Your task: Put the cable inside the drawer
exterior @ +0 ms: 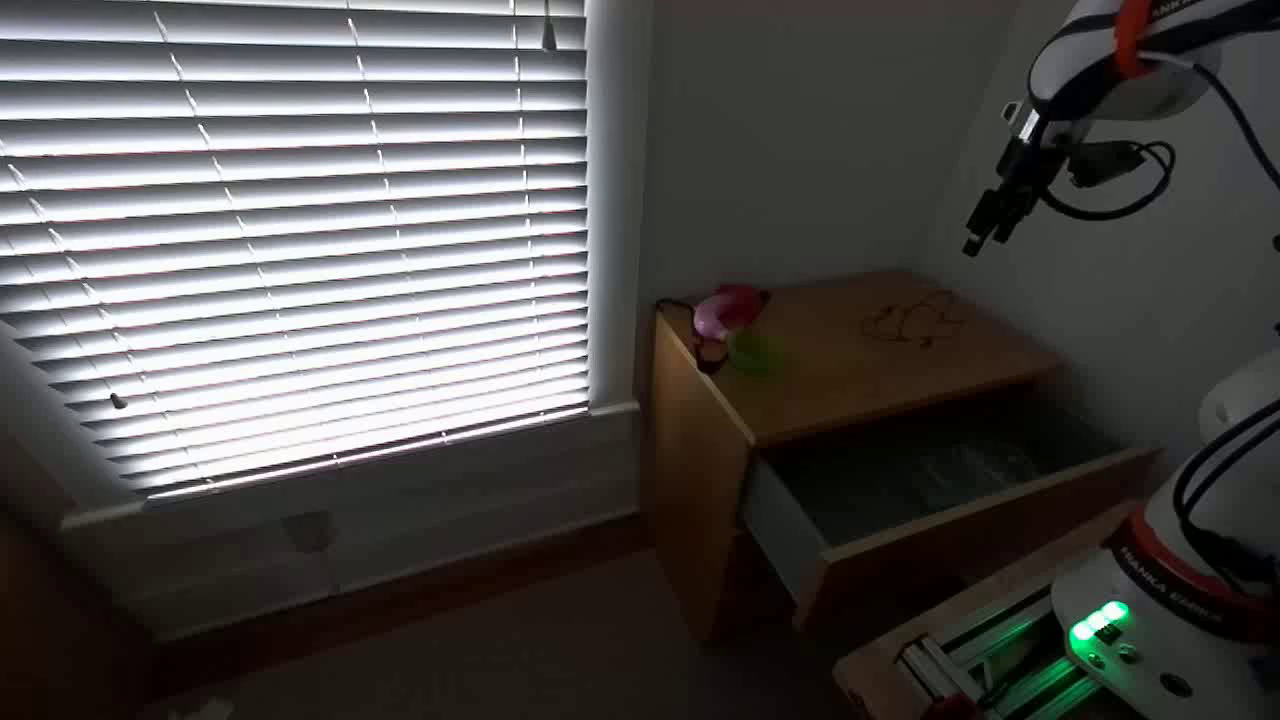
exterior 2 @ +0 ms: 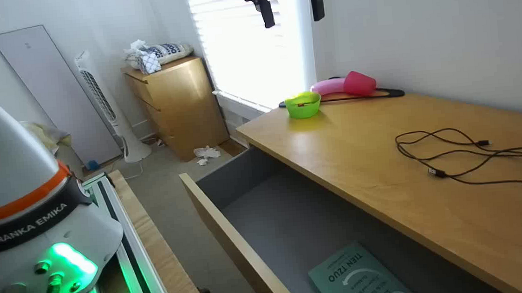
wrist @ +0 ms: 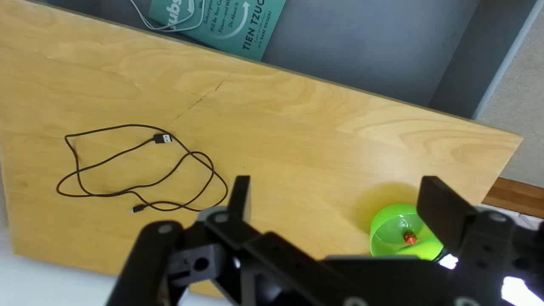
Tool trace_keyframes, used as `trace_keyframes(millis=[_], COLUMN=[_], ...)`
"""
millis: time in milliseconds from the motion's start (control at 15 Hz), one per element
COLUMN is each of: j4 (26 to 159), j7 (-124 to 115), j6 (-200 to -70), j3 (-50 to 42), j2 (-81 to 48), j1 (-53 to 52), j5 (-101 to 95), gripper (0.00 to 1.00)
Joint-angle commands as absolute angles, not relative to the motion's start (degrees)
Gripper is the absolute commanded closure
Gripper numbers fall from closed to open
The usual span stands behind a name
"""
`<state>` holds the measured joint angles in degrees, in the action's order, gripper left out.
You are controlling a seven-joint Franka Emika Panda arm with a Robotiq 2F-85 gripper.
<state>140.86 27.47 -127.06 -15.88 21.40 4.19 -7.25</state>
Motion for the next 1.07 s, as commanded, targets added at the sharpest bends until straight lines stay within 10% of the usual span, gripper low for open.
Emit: trace_keyframes(millis=[0,1000], j4=[140.79,136.11], j7=[27.74,26.19], j6=[-126.96,-146.86], j3=[-15.11,-16.95], j2=[21.32,6.24], j1=[4.99,5.71], j5=[-6.87,0.23], gripper=[0.00,0.00])
